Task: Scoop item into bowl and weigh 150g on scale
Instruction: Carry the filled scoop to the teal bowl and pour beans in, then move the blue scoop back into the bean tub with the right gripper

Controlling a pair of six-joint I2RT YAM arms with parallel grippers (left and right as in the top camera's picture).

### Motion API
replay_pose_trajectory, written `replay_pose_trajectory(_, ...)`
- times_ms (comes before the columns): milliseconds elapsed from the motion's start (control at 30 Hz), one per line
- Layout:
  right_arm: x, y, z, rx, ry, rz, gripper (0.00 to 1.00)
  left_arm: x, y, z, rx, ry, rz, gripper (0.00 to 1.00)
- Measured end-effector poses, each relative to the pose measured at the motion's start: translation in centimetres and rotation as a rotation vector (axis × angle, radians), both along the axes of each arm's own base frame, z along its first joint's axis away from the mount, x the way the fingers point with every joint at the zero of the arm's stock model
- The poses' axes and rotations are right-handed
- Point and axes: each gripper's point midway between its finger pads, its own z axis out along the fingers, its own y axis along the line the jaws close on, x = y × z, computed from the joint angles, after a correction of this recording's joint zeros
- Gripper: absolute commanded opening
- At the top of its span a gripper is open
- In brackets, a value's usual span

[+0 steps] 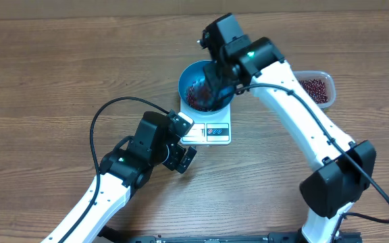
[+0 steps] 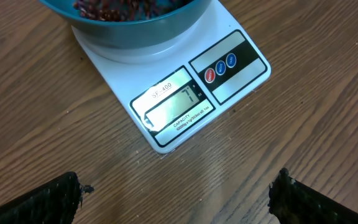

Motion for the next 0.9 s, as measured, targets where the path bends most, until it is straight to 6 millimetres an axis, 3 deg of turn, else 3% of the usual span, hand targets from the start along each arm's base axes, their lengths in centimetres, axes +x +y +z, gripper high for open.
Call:
replay_pose_trajectory(267,-0.7,2.4,1.3,-0.195,-0.164,0.056,0.04,0.0,0.0,0.0,0.0,0.0,0.0,1.0)
replay_pose_trajectory(433,-0.5,2.0,1.6,-0.232,-0.189,0.041,0.04,0.0,0.0,0.0,0.0,0.0,0.0,0.99)
replay_pose_trajectory(700,-0.9,2.3,1.9,-0.125,-0.136,0.069,0.04,0.0,0.0,0.0,0.0,0.0,0.0,1.0)
replay_pose_trajectory(833,-0.4,-0.9,3.8,0.05,-0.067,0.029,0.04,0.0,0.0,0.0,0.0,0.0,0.0,0.99)
replay_pose_trajectory(900,-0.2,-4.1,5.3,0.144,-0.037,-0.025,0.04,0.0,0.0,0.0,0.0,0.0,0.0,1.0)
